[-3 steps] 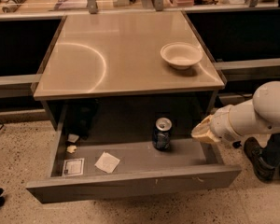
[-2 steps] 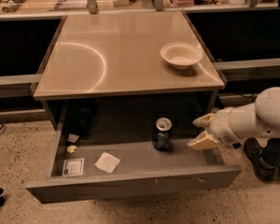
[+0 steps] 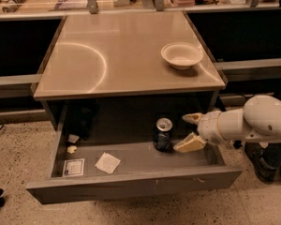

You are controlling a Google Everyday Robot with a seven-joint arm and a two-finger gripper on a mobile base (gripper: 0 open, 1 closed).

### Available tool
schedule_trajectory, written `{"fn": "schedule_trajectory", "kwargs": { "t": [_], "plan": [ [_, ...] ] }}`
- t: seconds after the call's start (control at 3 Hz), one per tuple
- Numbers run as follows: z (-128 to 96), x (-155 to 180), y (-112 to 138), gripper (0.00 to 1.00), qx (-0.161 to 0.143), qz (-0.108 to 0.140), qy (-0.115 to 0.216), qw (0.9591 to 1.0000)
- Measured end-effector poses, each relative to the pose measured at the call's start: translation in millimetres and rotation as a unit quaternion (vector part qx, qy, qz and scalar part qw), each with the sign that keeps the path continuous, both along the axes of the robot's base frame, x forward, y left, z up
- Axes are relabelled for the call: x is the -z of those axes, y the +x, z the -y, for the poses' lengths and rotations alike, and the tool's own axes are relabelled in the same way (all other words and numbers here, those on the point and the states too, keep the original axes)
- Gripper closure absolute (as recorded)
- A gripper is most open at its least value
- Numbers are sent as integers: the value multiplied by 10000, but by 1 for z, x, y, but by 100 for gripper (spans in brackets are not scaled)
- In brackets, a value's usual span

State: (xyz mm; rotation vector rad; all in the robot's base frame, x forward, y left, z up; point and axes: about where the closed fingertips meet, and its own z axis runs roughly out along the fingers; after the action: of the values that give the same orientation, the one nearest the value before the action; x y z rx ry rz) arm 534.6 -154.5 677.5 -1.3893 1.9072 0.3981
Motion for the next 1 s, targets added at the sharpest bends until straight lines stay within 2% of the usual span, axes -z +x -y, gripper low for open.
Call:
{"fn": "schedule_trajectory", "kwargs": {
  "t": [0.33, 1.0],
  "plan": [
    [-28, 11, 7, 32, -231, 11, 294, 9993],
    [-76, 20, 14, 34, -698, 29, 702, 9951]
  ]
}}
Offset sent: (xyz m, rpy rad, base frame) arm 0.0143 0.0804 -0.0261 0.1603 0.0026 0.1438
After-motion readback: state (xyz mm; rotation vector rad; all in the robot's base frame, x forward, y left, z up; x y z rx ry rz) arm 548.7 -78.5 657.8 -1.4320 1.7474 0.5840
